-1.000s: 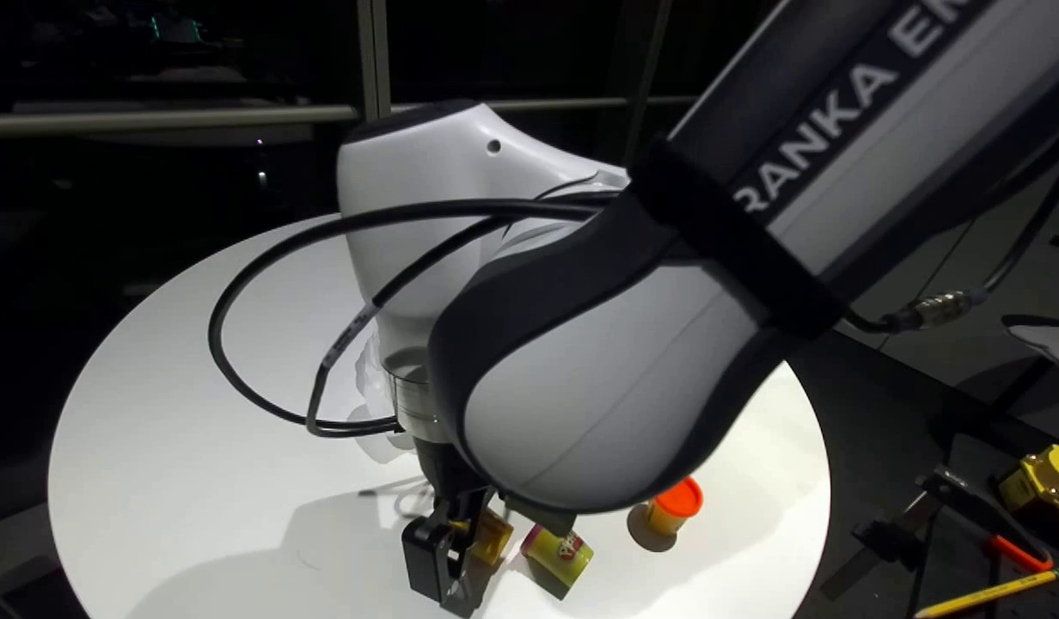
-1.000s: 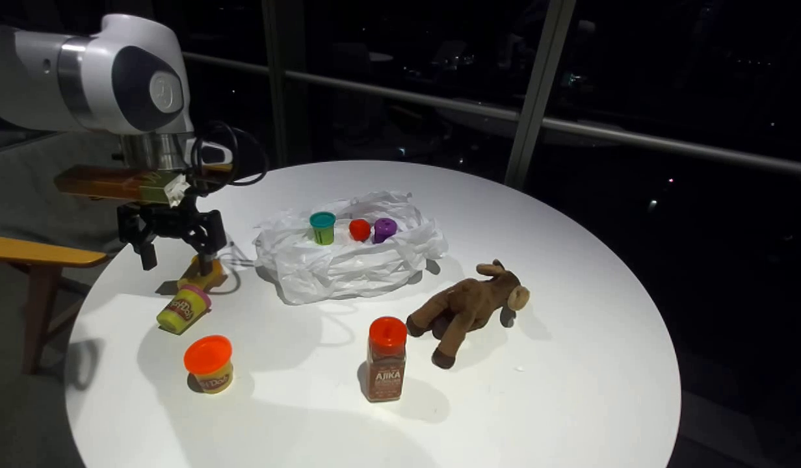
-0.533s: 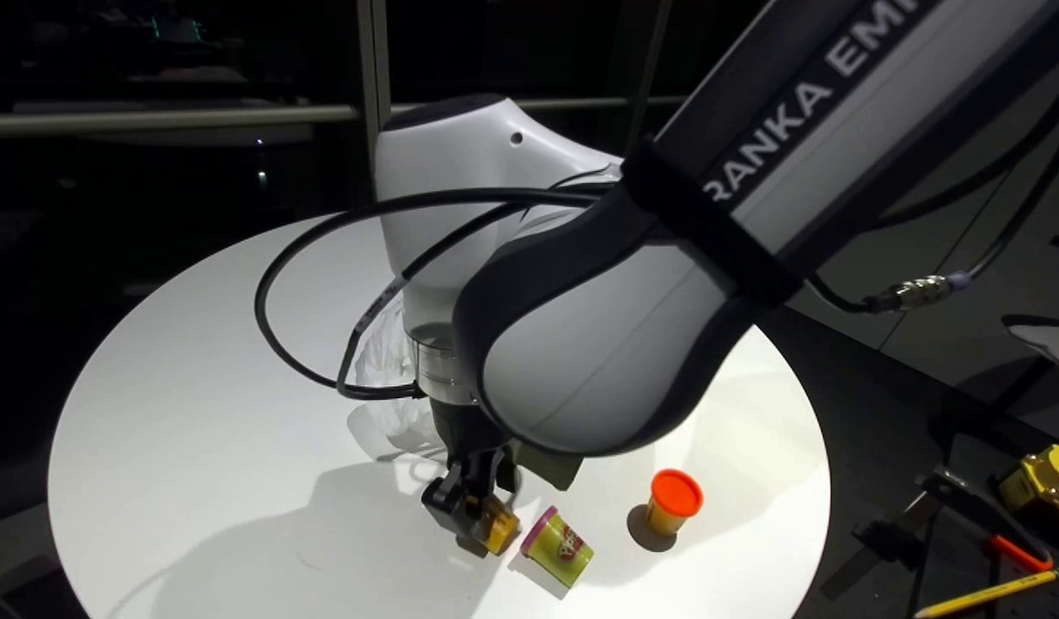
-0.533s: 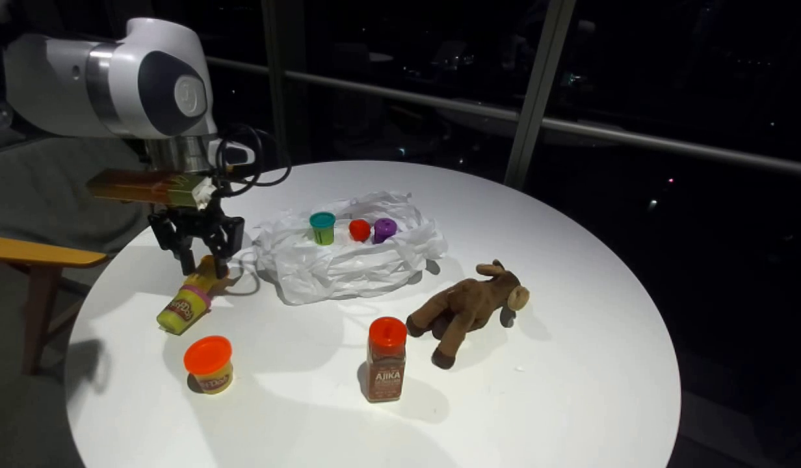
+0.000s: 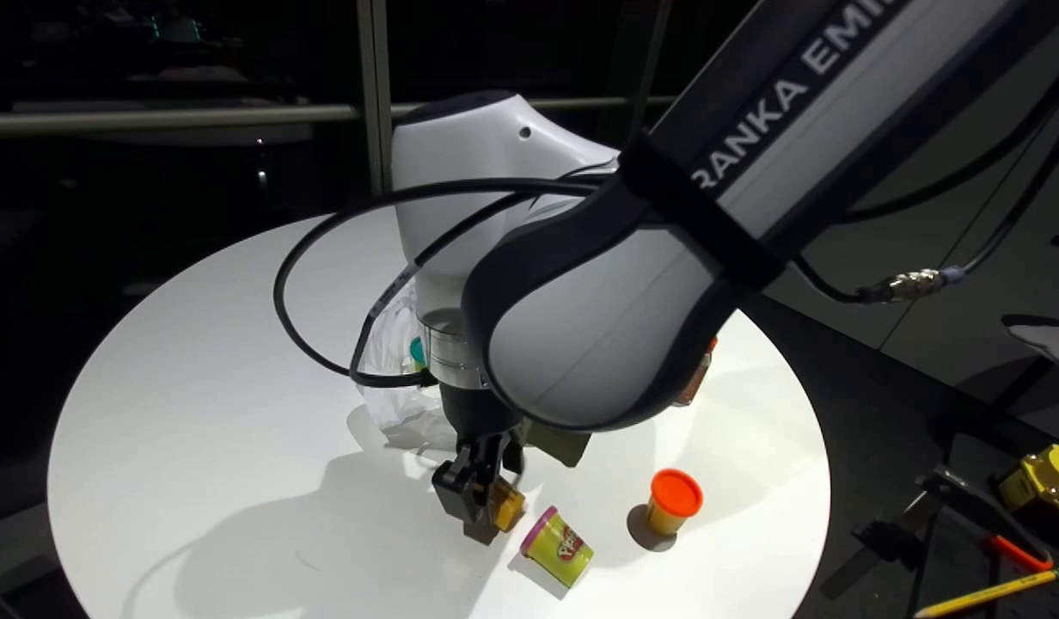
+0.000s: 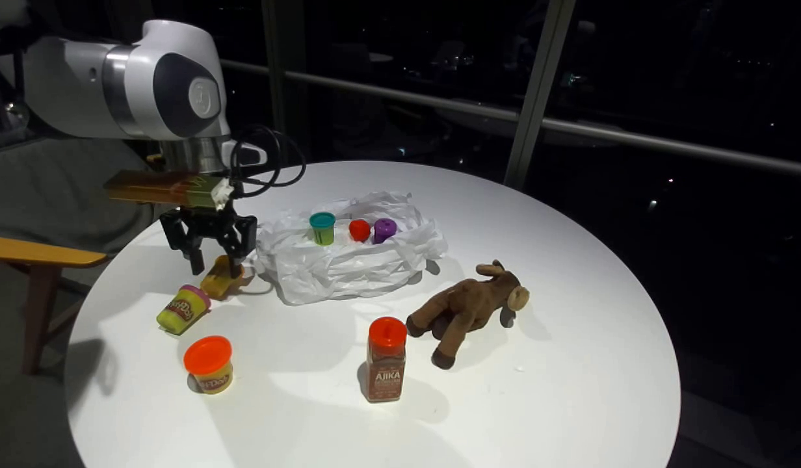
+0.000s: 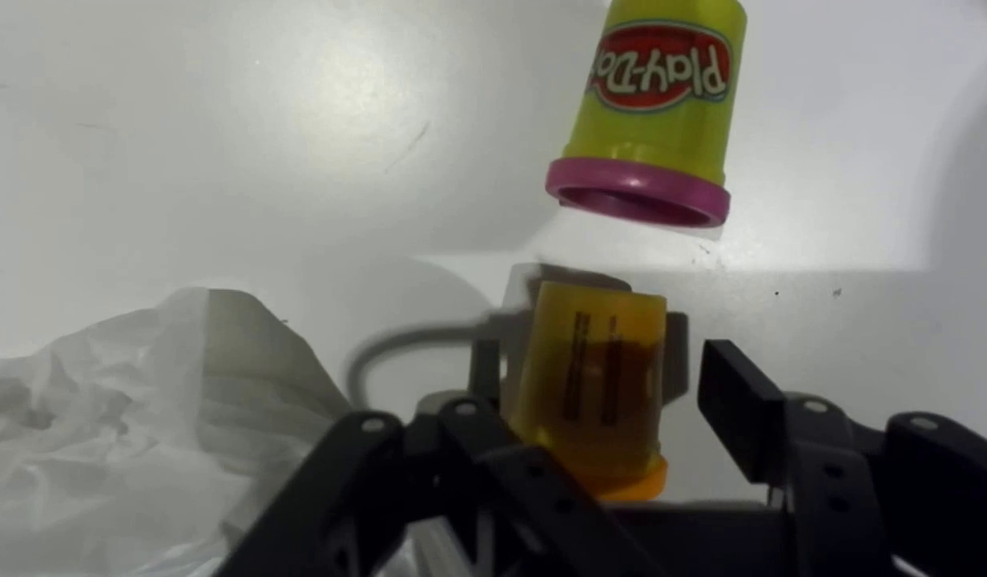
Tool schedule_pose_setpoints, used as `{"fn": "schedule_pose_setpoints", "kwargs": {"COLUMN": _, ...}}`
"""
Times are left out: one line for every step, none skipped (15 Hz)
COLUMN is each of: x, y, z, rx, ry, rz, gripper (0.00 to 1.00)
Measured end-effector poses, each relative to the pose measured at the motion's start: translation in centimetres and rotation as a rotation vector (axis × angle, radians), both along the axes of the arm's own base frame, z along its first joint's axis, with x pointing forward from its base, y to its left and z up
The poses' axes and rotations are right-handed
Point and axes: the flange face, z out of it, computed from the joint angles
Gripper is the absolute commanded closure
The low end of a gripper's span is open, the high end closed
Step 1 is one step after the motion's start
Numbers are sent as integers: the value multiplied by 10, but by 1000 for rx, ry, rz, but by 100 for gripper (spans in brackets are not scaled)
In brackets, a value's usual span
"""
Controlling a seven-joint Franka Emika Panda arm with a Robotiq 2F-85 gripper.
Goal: Pick the objects on the table and put them in the plastic bag
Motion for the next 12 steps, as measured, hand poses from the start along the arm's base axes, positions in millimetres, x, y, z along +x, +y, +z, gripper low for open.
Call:
{"fn": "schedule_pose_setpoints", "kwargs": {"x": -1, "y": 0, "z": -2, "rx": -1, "ry": 3, "rz": 2, "gripper": 0}}
{"fn": "schedule_pose_setpoints", "kwargs": {"x": -1, "y": -1, "z": -4, "rx": -2, "ry": 7, "rz": 2, "gripper": 0}}
{"fn": "schedule_pose_setpoints", "kwargs": {"x": -2, "y": -1, "z": -7, "rx": -3, "ry": 10, "rz": 2, "gripper": 0}}
{"fn": "schedule_pose_setpoints", "kwargs": {"x": -2, "y": -1, "z": -10, "rx": -4, "ry": 13, "rz": 2, "gripper": 0}}
{"fn": "schedule_pose_setpoints", "kwargs": {"x": -2, "y": -1, "z": -13, "rx": -4, "ry": 15, "rz": 2, "gripper": 0}}
{"fn": "schedule_pose_setpoints", "kwargs": {"x": -1, "y": 0, "z": -16, "rx": -3, "ry": 16, "rz": 2, "gripper": 0}}
{"fn": "schedule_pose_setpoints", "kwargs": {"x": -1, "y": 1, "z": -20, "rx": -3, "ry": 17, "rz": 2, "gripper": 25}}
{"fn": "schedule_pose_setpoints", "kwargs": {"x": 0, "y": 2, "z": -23, "rx": -3, "ry": 18, "rz": 3, "gripper": 25}}
{"fn": "schedule_pose_setpoints", "kwargs": {"x": 2, "y": 3, "z": -26, "rx": -3, "ry": 19, "rz": 3, "gripper": 33}}
{"fn": "schedule_pose_setpoints", "kwargs": {"x": 3, "y": 5, "z": -29, "rx": -2, "ry": 18, "rz": 3, "gripper": 41}}
{"fn": "schedule_pose_setpoints", "kwargs": {"x": 5, "y": 7, "z": -32, "rx": 0, "ry": 16, "rz": 4, "gripper": 49}}
{"fn": "schedule_pose_setpoints", "kwargs": {"x": 6, "y": 9, "z": -32, "rx": 2, "ry": 12, "rz": 5, "gripper": 58}}
